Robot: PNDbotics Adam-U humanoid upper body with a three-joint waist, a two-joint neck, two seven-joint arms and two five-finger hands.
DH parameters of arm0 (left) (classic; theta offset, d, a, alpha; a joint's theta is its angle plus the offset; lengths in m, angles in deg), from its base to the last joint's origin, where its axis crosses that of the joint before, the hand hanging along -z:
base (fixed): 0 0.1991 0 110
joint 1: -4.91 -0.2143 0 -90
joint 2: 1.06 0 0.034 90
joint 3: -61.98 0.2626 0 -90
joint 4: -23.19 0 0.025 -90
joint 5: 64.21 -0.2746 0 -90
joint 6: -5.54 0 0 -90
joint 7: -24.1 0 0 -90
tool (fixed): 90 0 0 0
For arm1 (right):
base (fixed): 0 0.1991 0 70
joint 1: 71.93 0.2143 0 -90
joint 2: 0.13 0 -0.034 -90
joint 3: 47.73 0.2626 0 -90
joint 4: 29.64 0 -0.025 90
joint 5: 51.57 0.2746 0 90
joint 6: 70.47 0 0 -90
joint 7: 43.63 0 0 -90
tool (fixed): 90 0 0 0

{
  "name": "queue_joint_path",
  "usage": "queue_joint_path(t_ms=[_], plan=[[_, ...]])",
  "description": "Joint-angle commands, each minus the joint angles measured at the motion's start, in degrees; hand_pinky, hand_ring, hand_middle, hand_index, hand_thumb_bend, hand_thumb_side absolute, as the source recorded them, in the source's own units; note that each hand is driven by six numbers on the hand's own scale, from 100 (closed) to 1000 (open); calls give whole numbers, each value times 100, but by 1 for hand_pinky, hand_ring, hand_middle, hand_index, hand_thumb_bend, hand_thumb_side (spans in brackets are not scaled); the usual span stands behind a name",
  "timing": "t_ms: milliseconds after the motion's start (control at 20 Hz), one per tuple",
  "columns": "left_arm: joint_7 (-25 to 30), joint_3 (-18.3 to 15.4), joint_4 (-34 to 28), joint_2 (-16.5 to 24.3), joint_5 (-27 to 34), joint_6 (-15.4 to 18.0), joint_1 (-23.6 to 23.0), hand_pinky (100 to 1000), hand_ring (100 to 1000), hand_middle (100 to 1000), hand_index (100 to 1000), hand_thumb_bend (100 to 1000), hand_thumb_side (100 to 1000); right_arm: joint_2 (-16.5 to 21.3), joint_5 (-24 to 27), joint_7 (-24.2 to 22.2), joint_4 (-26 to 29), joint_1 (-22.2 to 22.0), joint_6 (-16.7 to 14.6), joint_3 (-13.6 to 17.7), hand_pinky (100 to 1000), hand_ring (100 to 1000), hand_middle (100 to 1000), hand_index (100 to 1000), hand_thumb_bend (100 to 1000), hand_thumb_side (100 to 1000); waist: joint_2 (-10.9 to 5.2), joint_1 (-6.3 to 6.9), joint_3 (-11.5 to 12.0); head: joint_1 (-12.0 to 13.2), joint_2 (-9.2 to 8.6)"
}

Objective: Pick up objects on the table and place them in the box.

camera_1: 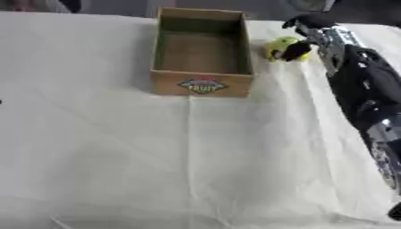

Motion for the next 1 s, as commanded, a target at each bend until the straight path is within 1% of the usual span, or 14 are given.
queue_joint_path(t_ms=[50,300,350,400,550,700,800,850,1000], plan=[[13,-11,-148,20,-40,22,48,633,784,585,753,302,622,274,-7,128,44,97,59,49,857,981,898,920,330,390,-51,30,3,-13,34],[19,-11,-179,-5,-66,23,42,633,784,584,752,302,627,304,27,231,14,87,144,63,830,962,886,916,322,384,44,61,-2,-31,34],[20,-11,-182,-10,-68,21,44,633,784,584,752,302,627,306,40,235,2,82,162,66,823,960,885,915,325,368,60,63,-1,-37,34],[23,-9,-184,-14,-70,20,45,633,784,584,752,302,628,309,51,239,-7,78,177,68,817,958,884,915,318,381,72,65,2,-42,34],[28,-9,-185,-21,-80,19,42,633,784,584,752,302,630,317,105,257,-31,57,231,81,764,925,865,906,281,367,94,70,9,-51,34],[30,-9,-184,-26,-86,18,41,633,784,584,752,301,630,317,160,259,-59,39,286,81,739,907,853,901,254,362,106,76,4,-56,34],[33,-7,-182,-31,-87,18,39,633,784,584,752,301,632,310,218,239,-80,26,323,88,695,893,838,895,218,345,108,80,-2,-67,34],[38,-3,-180,-32,-87,18,38,633,784,584,753,301,632,305,262,220,-94,17,349,95,674,880,822,884,191,331,108,83,-3,-72,34],[48,0,-182,-34,-87,22,36,633,781,584,753,301,631,299,397,191,-111,-2,421,99,636,844,786,861,152,310,106,91,-9,-81,34]])
